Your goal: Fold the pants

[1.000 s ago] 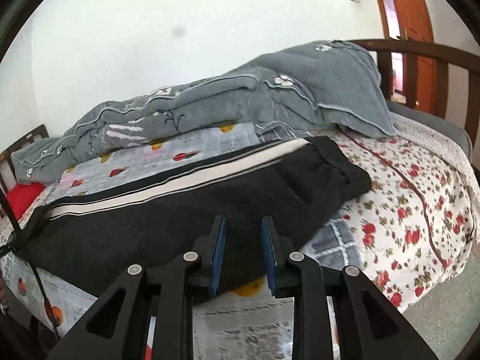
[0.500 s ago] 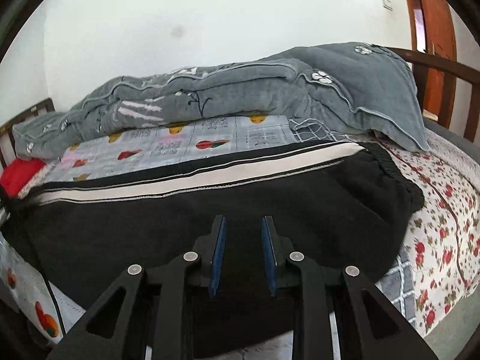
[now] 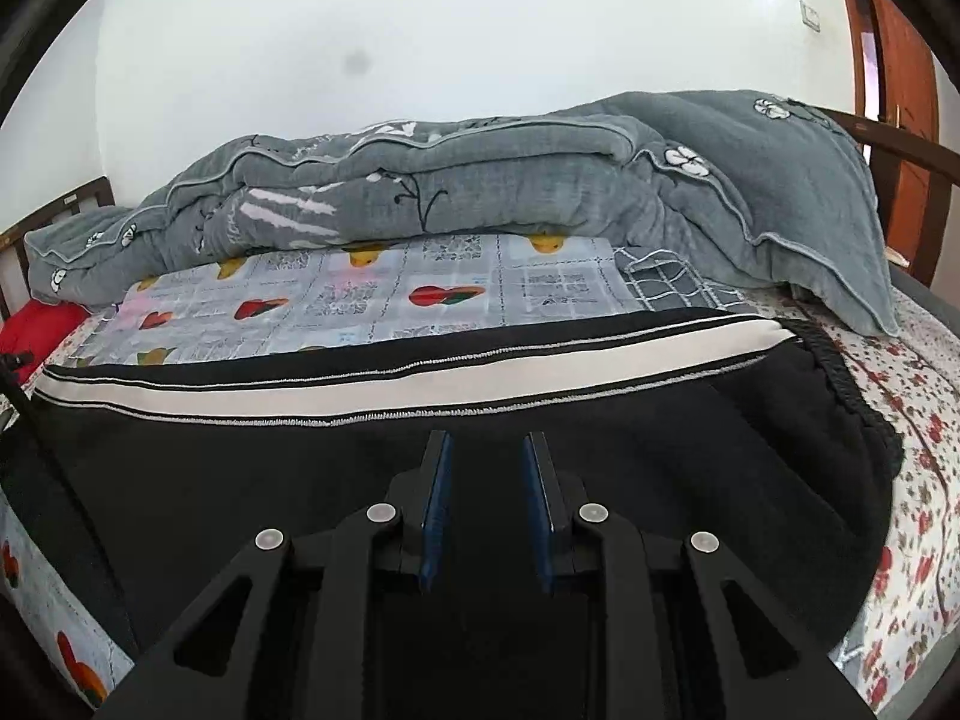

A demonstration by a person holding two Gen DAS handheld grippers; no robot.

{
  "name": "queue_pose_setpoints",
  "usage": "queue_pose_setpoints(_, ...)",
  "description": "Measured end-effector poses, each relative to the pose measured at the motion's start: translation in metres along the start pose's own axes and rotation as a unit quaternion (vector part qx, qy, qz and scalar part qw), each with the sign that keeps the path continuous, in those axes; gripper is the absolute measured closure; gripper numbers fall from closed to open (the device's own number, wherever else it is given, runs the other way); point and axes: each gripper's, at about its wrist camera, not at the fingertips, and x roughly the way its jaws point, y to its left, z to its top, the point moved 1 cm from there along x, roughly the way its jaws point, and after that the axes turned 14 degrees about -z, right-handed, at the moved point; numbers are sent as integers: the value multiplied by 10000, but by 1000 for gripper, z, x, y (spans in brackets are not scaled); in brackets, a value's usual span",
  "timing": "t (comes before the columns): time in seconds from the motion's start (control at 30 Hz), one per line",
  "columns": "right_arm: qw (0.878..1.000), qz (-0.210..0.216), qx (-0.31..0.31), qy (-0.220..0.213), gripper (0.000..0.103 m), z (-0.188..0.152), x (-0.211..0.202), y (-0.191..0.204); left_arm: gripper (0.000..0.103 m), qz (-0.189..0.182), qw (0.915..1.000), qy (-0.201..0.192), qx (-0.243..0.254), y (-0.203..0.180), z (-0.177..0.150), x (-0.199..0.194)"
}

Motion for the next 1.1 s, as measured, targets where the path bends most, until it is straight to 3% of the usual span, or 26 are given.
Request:
queue_pose_setpoints(0.17, 9999, 92, -92, 42, 79, 8, 12, 14, 24, 847, 9939, 621, 343, 0, 7, 40)
queue_pose_setpoints(0.23, 9997, 61, -256, 15, 79, 13, 16, 21, 37, 858, 9945, 513, 315, 3, 8, 45)
queue_pose_setpoints(0.27, 9994, 43, -353, -5, 79, 16, 17, 24, 58, 915, 9940, 513, 317, 4, 9, 48)
queue_pose_setpoints(0.3, 9990, 28, -451, -32, 78, 19, 18, 28, 90, 1108, 9918, 535, 346, 5, 10, 50)
queue_pose_setpoints(0.33, 9984, 6, -567, -59, 77, 23, 20, 32, 92, 1188, 9913, 478, 296, 8, 15, 49)
queue_pose_setpoints(0.4, 9963, -42, -845, -157, 76, 34, 22, 40, 93, 852, 9963, 57, -112, 21, 23, 35)
queue_pose_setpoints(0.47, 9929, 80, -1159, -254, 60, 47, 25, 51, 101, 962, 9946, -100, -363, 34, 28, 30)
queue_pose_setpoints(0.5, 9907, 145, -1317, -303, 57, 52, 28, 57, 101, 1099, 9934, -89, -312, 37, 29, 32)
queue_pose_setpoints(0.6, 9810, 349, -1855, -441, 51, 68, 43, 78, 101, 863, 9959, 83, -249, 41, 22, 40)
queue_pose_setpoints(0.7, 9720, 731, -2230, -152, 51, 79, 74, 94, 101, 647, 9978, 93, -121, 33, 20, 36)
queue_pose_setpoints(0.8, 9655, 840, -2458, 166, 51, 81, 105, 105, 98, 289, 9994, 145, -148, 31, 21, 29)
queue_pose_setpoints(0.83, 9648, 870, -2469, 233, 51, 80, 112, 107, 95, 256, 9995, 179, -95, 30, 21, 27)
queue_pose_setpoints(0.9, 9617, 1110, -2460, 469, 51, 77, 128, 109, 59, 458, 9986, 228, 91, 28, 20, 26)
queue_pose_setpoints(0.93, 9594, 1218, -2476, 592, 50, 73, 134, 111, 51, 535, 9980, 251, 218, 28, 20, 26)
queue_pose_setpoints(1.0, 9544, 1218, -2602, 813, 50, 64, 147, 117, 48, 410, 9983, 242, 324, 27, 19, 22)
queue_pose_setpoints(1.1, 9525, 1196, -2684, 796, 50, 60, 148, 120, 48, -287, 9988, 289, 282, 24, 18, 17)
